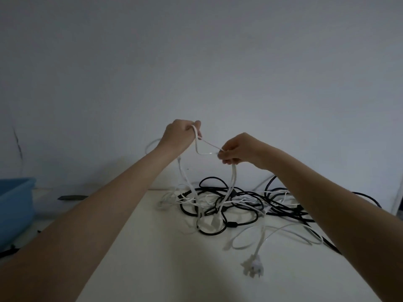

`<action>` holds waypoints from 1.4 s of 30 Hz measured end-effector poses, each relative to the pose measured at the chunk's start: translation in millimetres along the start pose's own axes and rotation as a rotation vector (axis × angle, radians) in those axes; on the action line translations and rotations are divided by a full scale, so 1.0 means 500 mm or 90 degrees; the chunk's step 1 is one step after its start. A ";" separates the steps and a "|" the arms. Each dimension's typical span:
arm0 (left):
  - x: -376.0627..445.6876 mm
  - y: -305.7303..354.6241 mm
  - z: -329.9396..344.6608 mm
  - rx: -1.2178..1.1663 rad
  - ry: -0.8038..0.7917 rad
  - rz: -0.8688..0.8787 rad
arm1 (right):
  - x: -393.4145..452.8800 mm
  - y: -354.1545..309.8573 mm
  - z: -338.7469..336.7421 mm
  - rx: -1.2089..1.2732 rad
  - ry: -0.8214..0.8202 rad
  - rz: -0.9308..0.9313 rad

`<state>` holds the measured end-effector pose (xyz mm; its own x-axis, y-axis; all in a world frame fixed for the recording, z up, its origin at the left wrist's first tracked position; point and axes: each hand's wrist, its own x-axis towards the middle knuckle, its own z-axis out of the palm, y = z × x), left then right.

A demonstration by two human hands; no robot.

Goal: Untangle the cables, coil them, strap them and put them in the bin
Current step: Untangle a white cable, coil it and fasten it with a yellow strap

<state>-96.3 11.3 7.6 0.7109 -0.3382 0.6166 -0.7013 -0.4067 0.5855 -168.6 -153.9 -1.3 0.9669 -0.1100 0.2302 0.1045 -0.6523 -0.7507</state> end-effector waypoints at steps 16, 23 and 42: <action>-0.026 -0.143 0.003 0.459 -0.468 -0.062 | -0.052 0.067 -0.136 0.268 0.137 0.153; -0.017 0.027 0.076 -0.091 -0.454 -0.061 | -0.012 0.015 -0.071 -0.095 0.185 0.012; -0.019 -0.098 0.021 0.603 -0.119 0.051 | -0.034 0.040 -0.142 -0.407 0.380 0.061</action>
<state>-68.2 25.6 -32.6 0.7170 -0.4915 0.4943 -0.4738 -0.8638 -0.1716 -199.5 -218.5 23.7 0.6633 -0.4424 0.6036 -0.2939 -0.8957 -0.3336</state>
